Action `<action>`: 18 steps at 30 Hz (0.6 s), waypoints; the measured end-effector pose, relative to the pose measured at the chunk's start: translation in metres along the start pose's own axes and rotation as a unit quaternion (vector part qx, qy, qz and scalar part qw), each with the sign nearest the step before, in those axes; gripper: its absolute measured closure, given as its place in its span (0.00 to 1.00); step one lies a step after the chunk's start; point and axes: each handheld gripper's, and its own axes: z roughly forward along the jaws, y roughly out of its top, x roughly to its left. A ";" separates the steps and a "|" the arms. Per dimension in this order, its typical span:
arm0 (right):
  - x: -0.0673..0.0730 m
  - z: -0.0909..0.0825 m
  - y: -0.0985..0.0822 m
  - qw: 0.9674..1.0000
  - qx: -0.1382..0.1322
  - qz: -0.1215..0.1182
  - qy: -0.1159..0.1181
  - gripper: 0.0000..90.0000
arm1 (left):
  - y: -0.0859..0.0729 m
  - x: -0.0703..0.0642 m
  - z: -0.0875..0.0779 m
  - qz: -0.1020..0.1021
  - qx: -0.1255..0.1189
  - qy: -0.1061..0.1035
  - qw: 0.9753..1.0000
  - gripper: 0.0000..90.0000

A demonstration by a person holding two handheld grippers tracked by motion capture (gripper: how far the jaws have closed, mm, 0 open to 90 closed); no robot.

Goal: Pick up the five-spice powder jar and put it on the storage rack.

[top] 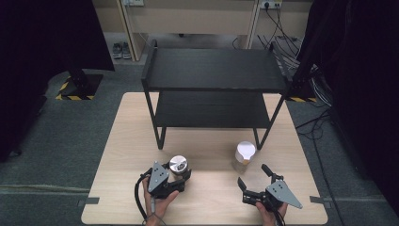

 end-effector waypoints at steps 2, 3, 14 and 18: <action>0.000 0.000 0.000 1.000 0.000 0.000 0.000 0.01 | 0.007 -0.001 0.000 0.003 0.002 -0.001 1.000 0.34; 0.000 0.000 0.000 1.000 0.000 0.000 0.000 0.01 | 0.009 -0.001 0.000 0.006 0.001 -0.002 1.000 0.34; 0.000 0.001 0.000 1.000 0.001 -0.001 0.001 0.01 | 0.047 0.007 0.002 0.022 -0.009 -0.038 0.999 0.34; -0.001 0.000 0.000 1.000 0.000 -0.002 0.002 0.01 | 0.065 0.010 0.003 0.028 -0.007 -0.054 0.998 0.34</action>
